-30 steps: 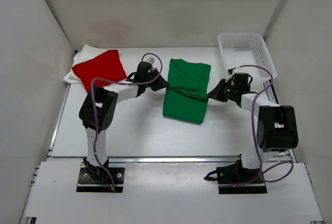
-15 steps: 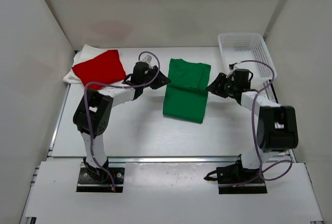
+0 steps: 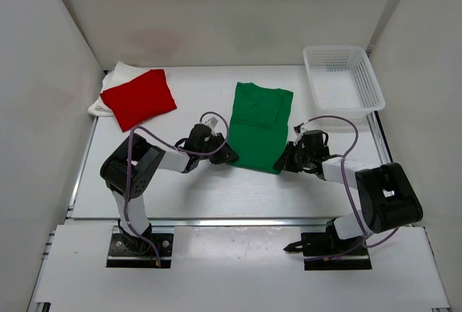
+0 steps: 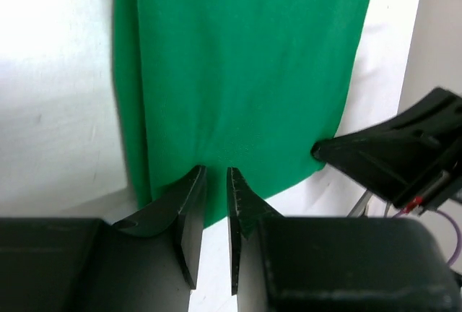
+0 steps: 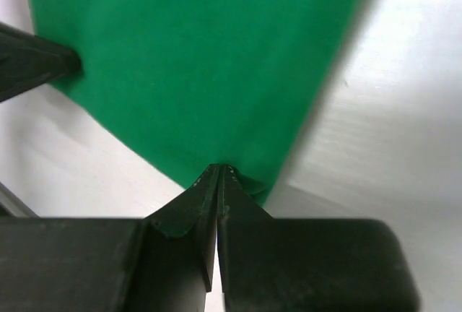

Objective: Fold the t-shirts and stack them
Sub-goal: Grab one side of the 2/3 rectangular tshirt with both arms, then fold the long partially folded tshirt into a neat square

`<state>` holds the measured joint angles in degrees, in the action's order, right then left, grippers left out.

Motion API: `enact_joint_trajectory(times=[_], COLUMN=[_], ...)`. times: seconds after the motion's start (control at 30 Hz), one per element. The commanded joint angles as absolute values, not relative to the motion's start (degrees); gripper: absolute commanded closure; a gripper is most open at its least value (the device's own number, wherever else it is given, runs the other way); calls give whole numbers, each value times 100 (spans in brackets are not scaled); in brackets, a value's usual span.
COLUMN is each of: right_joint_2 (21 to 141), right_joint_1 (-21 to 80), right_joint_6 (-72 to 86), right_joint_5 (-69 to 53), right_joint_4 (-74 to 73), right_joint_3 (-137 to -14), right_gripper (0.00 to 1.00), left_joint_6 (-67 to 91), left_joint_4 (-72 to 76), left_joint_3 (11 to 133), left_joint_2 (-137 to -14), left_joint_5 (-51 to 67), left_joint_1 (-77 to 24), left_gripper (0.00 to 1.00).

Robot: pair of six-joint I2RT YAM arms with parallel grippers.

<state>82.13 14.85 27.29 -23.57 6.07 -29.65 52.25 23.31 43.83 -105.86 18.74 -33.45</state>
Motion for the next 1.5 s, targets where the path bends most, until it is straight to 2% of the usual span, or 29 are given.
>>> enact_joint_trajectory(times=[0.0,0.1,0.17,0.23,0.3,0.4,0.5,0.6,0.73,0.83,0.9,0.93,1.0,1.03,1.07,1.1,1.17,1.33,1.47], right_joint_2=[8227,7973,7683,7376,7006,6382,6056,6275,6670,7214,7407,7531,7654,7725,7691,7595,7357,5937,4268], right_joint_1=[1407,1319,1362,1432,1459,1389,1301,1318,1214,1151,1221,1274,1231,1222,1248,1309,1484,2090,3242], right_joint_6=[2699,2681,2646,2567,2575,2654,2663,2672,2794,2812,2812,2821,2935,2927,2970,2979,2997,3260,3918], right_joint_5=[-2189,-2240,-2268,-2267,-2311,-2285,-2232,-2311,-2504,-2724,-2768,-2829,-2952,-3092,-3050,-2989,-2778,-2173,-1015], right_joint_4=[941,984,827,625,484,360,316,430,817,1133,1204,1265,1432,1467,1468,1442,1275,451,-901], right_joint_3=[-2726,-2400,-2329,-2373,-2338,-2093,-1784,-1582,-1547,-1643,-1792,-1836,-1863,-1889,-1924,-1916,-1899,-1425,-1020], right_gripper=[100,99,100,93,78,64,55,50,48,51,60,68,77,89,97,100,100,99,100], left_joint_6=[5080,5185,5299,5370,5256,5125,4748,4527,4465,4491,4535,4587,4693,4693,4728,4702,4667,4579,4640], left_joint_4=[2512,2810,2970,3024,2752,2427,1945,1758,1784,1845,1907,2055,2188,2154,2127,2101,1873,1242,213], left_joint_3=[3956,3350,3008,2918,2900,2725,2611,2549,2689,2830,2935,2909,2935,2962,2927,2935,2909,2322,1566], left_joint_2=[-10292,-10020,-9661,-9354,-9001,-8386,-8087,-8182,-8656,-9130,-9341,-9430,-9501,-9492,-9440,-9361,-8976,-7782,-6219], left_joint_5=[1828,1872,1968,1978,1934,1863,1565,1336,1318,1239,1213,1317,1336,1292,1318,1249,1160,1204,1327], left_joint_1=[-3384,-3428,-3498,-3542,-3507,-3419,-3357,-3331,-3357,-3445,-3463,-3463,-3463,-3445,-3454,-3463,-3480,-3638,-3849], left_gripper=[71,72,68,61,55,50,49,48,48,49,52,56,66,77,86,92,100,100,100])
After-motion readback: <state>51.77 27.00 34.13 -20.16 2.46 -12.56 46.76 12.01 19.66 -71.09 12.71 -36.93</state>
